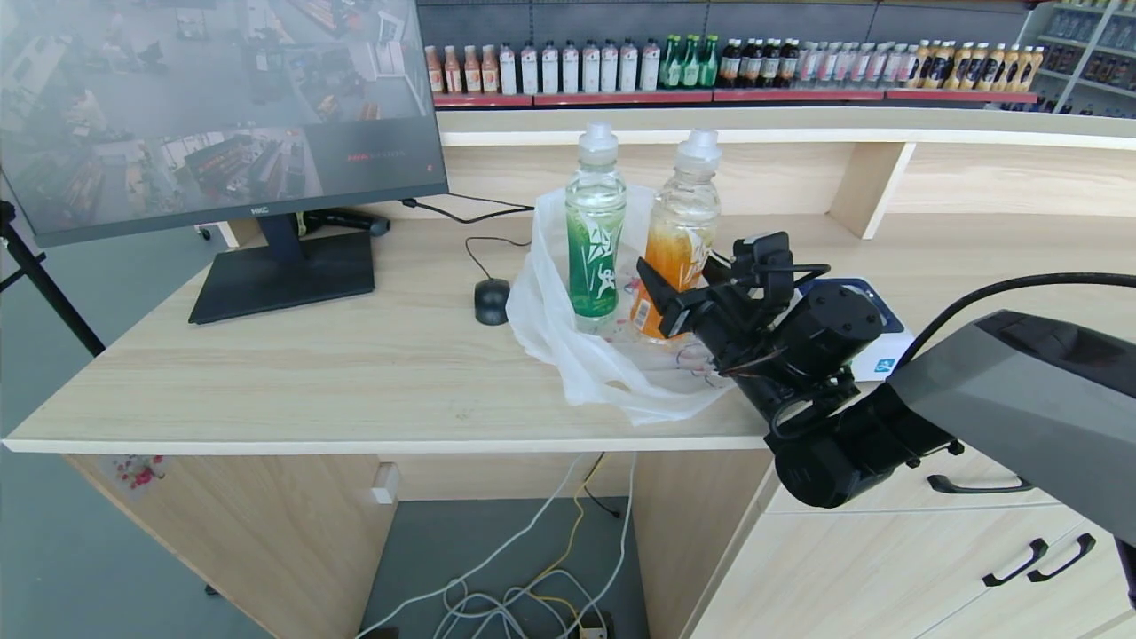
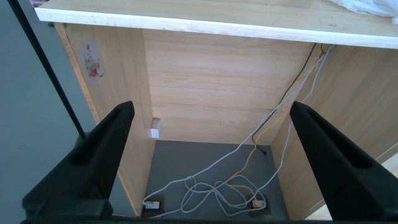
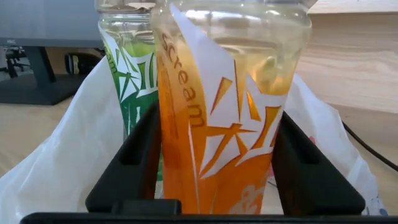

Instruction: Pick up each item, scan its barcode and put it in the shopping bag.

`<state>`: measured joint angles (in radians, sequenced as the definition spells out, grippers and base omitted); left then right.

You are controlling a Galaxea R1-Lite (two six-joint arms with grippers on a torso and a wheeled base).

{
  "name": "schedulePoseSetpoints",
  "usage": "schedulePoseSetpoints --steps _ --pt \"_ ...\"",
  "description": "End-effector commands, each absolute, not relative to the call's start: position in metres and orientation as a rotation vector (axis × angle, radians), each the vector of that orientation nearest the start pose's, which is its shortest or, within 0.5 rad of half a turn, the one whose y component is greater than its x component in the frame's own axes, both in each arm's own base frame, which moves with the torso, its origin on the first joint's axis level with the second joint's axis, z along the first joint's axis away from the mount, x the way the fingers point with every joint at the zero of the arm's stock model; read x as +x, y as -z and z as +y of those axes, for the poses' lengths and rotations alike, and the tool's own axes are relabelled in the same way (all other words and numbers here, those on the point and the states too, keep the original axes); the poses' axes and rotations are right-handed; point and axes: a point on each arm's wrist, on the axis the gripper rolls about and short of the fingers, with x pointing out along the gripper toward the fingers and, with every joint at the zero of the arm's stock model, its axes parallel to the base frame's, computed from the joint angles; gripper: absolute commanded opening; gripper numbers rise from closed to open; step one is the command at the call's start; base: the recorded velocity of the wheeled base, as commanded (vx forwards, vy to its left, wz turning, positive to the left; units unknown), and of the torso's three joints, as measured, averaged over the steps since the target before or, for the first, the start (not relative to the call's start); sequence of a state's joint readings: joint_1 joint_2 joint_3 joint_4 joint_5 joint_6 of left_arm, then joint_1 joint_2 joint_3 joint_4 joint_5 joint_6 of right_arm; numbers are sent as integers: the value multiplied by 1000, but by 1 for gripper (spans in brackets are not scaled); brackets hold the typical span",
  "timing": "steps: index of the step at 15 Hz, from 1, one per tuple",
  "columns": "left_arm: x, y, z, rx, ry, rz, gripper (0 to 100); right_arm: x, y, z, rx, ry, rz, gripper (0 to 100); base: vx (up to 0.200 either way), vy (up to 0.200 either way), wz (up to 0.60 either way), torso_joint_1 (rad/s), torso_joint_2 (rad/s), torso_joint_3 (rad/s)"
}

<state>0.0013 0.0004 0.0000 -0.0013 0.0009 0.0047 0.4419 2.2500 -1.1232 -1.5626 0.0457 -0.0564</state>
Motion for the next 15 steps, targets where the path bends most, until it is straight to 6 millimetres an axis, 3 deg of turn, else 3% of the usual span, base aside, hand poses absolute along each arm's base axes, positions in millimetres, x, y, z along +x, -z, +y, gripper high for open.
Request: schedulePoseSetpoints --steps 1,12,15 --pt "-23 -76 0 5 -3 -2 100 381 -159 180 35 -461 -469 100 0 0 0 0 0 0" --pt "-23 -76 0 5 -2 -2 100 371 -164 177 35 -465 -460 100 0 0 0 0 0 0" --pt "-23 -76 0 5 -3 -2 100 363 -174 173 38 -466 -472 100 0 0 0 0 0 0"
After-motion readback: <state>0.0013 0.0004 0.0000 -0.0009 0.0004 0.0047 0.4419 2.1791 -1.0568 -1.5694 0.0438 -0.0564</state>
